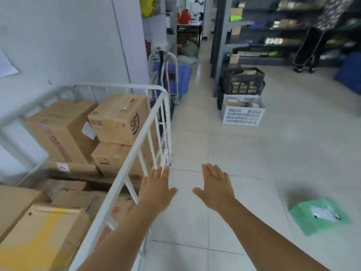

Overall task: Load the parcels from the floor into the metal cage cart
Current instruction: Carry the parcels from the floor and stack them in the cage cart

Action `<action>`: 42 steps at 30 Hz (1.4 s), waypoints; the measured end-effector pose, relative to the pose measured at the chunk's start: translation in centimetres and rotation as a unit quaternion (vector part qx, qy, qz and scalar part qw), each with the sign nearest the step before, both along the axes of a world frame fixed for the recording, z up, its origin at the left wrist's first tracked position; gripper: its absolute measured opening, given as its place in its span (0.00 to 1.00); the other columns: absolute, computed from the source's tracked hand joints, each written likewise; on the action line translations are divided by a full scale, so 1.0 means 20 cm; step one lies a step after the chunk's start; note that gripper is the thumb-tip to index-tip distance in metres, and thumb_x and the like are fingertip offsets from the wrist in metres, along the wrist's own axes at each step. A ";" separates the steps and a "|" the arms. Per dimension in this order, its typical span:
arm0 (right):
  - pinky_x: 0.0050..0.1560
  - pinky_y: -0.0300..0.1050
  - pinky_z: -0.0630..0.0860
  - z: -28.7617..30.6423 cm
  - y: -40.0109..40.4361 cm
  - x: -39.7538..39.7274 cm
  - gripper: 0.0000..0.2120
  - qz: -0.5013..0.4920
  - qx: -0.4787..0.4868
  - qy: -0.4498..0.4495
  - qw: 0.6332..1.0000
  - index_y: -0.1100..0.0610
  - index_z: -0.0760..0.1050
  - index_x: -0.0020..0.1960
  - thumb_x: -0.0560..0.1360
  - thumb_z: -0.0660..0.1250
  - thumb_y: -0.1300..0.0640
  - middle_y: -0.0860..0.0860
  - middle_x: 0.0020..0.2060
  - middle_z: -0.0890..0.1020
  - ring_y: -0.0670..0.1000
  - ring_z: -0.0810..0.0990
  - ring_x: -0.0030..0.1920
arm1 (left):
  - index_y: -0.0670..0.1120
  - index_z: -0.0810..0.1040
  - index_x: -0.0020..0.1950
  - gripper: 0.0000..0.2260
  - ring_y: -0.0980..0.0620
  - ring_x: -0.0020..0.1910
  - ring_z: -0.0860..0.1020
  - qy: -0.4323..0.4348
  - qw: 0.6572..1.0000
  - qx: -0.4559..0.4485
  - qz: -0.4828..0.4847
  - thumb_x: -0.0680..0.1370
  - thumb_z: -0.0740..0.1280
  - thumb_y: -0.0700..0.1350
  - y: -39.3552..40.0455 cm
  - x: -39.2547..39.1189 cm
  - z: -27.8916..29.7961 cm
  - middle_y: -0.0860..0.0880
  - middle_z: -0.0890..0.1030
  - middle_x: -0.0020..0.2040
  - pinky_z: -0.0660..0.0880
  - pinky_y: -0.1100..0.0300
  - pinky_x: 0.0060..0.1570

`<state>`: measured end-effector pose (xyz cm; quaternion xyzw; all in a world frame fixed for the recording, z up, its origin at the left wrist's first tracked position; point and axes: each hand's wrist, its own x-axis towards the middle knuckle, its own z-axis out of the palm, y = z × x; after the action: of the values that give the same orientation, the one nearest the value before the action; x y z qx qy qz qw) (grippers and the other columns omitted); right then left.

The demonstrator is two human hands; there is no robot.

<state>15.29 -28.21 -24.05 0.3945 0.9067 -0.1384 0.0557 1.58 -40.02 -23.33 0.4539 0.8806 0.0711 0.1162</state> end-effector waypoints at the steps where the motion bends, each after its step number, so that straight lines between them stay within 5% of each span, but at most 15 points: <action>1: 0.77 0.52 0.42 -0.02 0.03 0.12 0.39 -0.026 0.001 -0.007 1.000 0.56 0.40 0.80 0.80 0.57 0.41 0.51 0.79 0.45 0.54 0.41 0.79 | 0.48 0.48 0.79 0.33 0.47 0.78 0.52 0.002 1.000 -0.009 -0.030 0.80 0.59 0.58 0.06 0.09 -0.01 0.48 0.54 0.79 0.52 0.50 0.75; 16: 0.76 0.54 0.47 -0.30 -0.20 1.77 0.39 -0.334 -0.068 -0.026 0.940 0.56 0.45 0.80 0.79 0.59 0.40 0.52 0.79 0.51 0.55 0.46 0.79 | 0.47 0.48 0.79 0.31 0.48 0.76 0.56 0.004 0.941 -0.101 -0.322 0.81 0.57 0.57 0.39 1.50 -0.17 0.47 0.56 0.78 0.58 0.55 0.71; 22: 0.74 0.51 0.55 -0.45 -0.35 2.23 0.37 -0.468 -0.085 -0.006 0.880 0.56 0.52 0.78 0.77 0.61 0.41 0.50 0.75 0.60 0.53 0.54 0.76 | 0.47 0.49 0.79 0.31 0.48 0.76 0.57 -0.009 0.895 -0.144 -0.422 0.81 0.57 0.56 0.47 1.99 -0.32 0.47 0.58 0.77 0.59 0.55 0.71; 32: 0.74 0.51 0.55 -0.77 -0.45 2.70 0.38 -0.643 -0.163 -0.013 0.748 0.54 0.50 0.79 0.77 0.60 0.38 0.48 0.77 0.57 0.52 0.53 0.77 | 0.45 0.52 0.78 0.30 0.48 0.72 0.63 -0.014 0.805 -0.223 -0.550 0.81 0.59 0.54 0.71 2.51 -0.70 0.47 0.63 0.74 0.63 0.55 0.68; 42: 0.74 0.49 0.55 -1.23 -0.36 3.11 0.40 -0.725 -0.176 -0.004 0.666 0.55 0.47 0.79 0.77 0.61 0.39 0.49 0.78 0.56 0.52 0.53 0.77 | 0.43 0.50 0.78 0.33 0.47 0.73 0.62 -0.021 0.783 -0.265 -0.562 0.80 0.61 0.55 0.94 2.89 -1.22 0.46 0.61 0.75 0.63 0.54 0.68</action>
<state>77.40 -35.49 -48.68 0.9106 0.2939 -0.2903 0.0096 59.41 -21.29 -47.66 0.8181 0.4507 -0.2340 0.2698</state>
